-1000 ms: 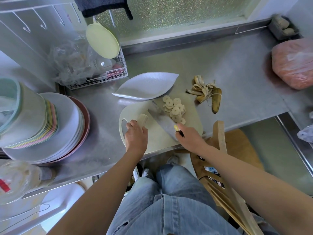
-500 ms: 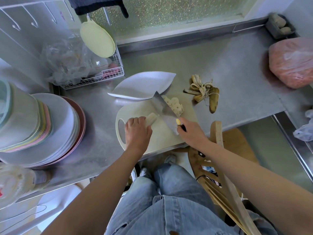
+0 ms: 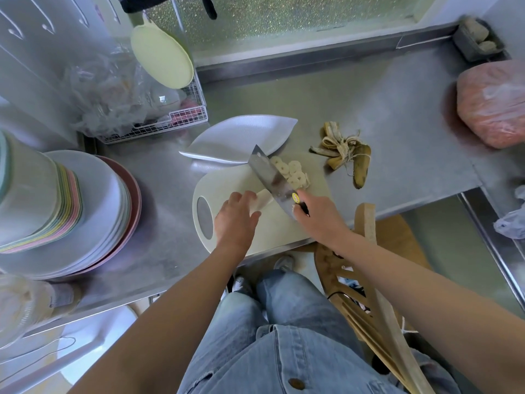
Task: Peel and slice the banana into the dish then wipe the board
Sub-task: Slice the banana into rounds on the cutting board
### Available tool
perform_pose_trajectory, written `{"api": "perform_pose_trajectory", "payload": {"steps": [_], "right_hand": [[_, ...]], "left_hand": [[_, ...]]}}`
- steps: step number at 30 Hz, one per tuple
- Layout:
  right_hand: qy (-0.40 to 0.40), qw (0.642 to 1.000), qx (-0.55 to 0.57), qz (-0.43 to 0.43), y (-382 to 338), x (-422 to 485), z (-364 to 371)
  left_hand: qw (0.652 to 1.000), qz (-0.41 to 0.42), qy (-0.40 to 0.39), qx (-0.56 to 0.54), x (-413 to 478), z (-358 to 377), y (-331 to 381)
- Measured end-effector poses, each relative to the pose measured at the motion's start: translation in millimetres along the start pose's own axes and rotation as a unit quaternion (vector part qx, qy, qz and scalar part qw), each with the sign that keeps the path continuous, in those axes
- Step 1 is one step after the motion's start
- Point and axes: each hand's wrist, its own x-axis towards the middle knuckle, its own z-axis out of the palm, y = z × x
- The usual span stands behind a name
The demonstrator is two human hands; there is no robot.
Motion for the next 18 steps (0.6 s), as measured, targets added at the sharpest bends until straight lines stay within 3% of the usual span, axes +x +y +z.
{"api": "perform_pose_trajectory", "payload": {"steps": [18], "right_hand": [[-0.017,0.997,-0.075,-0.026,-7,-1,-14]], "left_hand": [[0.999,-0.014,0.022,-0.018,5,5,0]]}}
